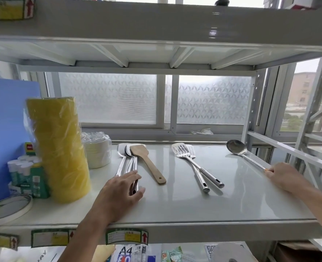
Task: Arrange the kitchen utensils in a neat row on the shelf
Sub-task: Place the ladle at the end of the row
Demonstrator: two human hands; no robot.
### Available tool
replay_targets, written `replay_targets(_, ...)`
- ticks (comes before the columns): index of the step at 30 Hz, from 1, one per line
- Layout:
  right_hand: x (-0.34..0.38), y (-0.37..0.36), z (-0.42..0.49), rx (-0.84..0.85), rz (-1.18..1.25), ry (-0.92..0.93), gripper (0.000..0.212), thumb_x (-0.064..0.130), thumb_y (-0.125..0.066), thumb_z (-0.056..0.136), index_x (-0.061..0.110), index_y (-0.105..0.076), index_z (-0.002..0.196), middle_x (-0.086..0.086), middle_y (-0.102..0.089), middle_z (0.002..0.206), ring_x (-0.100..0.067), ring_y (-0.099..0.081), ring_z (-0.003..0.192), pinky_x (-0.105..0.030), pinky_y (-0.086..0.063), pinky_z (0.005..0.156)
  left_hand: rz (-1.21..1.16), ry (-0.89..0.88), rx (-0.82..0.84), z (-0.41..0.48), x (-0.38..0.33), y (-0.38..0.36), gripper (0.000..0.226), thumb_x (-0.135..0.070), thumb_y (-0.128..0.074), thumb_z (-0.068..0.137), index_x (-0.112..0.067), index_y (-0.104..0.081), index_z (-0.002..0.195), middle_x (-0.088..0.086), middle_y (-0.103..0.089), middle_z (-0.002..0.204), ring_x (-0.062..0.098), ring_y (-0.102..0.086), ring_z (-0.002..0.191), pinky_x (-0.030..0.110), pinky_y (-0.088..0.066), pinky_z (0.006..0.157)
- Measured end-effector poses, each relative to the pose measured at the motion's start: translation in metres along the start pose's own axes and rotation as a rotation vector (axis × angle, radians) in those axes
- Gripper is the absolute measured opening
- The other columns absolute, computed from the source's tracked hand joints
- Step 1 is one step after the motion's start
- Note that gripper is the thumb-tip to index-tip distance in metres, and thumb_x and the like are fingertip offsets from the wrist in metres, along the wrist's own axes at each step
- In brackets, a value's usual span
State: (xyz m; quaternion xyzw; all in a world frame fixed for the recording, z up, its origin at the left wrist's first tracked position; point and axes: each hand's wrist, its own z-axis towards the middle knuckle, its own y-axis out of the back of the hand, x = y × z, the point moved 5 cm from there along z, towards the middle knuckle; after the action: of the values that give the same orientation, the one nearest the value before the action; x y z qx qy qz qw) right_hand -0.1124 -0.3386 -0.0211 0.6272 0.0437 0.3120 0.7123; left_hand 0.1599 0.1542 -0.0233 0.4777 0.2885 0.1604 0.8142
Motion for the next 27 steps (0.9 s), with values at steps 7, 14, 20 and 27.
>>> replay_targets(7,0.005,0.005,-0.008,-0.049,-0.111,0.006,0.026,0.032,-0.054,0.094,0.017,-0.055,0.073,-0.014,-0.069,0.096,-0.033,-0.065,0.092,-0.039,-0.053,0.079,0.0,-0.003,-0.001,0.0,0.0,0.0,0.051,-0.06,-0.047,0.094,-0.036,-0.055,0.138,-0.019,-0.043,0.154,0.014,-0.05,0.133,0.037,-0.036,0.114)
replay_targets(14,0.036,0.021,-0.041,-0.029,-0.159,-0.013,0.012,0.024,-0.051,0.084,0.015,-0.059,0.08,-0.011,-0.066,0.098,-0.031,-0.064,0.096,-0.04,-0.056,0.082,-0.006,-0.006,0.007,0.001,0.001,0.0,0.05,-0.06,-0.048,0.093,-0.036,-0.056,0.136,-0.019,-0.045,0.153,0.013,-0.051,0.132,0.036,-0.037,0.113)
replay_targets(20,0.077,0.031,-0.067,-0.165,-0.269,0.092,0.039,0.021,-0.057,0.085,0.014,-0.063,0.123,-0.013,-0.062,0.114,-0.035,-0.058,0.113,-0.044,-0.051,0.089,-0.007,-0.005,0.008,0.001,0.0,0.001,0.051,-0.061,-0.047,0.094,-0.035,-0.055,0.137,-0.018,-0.045,0.153,0.014,-0.051,0.132,0.037,-0.037,0.113)
replay_targets(27,0.16,0.023,-0.1,-0.222,-0.033,0.392,0.04,0.017,-0.063,0.086,0.014,-0.068,0.126,-0.014,-0.067,0.12,-0.037,-0.063,0.112,-0.046,-0.054,0.09,-0.046,-0.004,-0.015,0.0,-0.003,0.003,0.043,-0.049,-0.039,0.103,-0.031,-0.055,0.139,-0.015,-0.048,0.151,0.012,-0.049,0.135,0.034,-0.033,0.115)
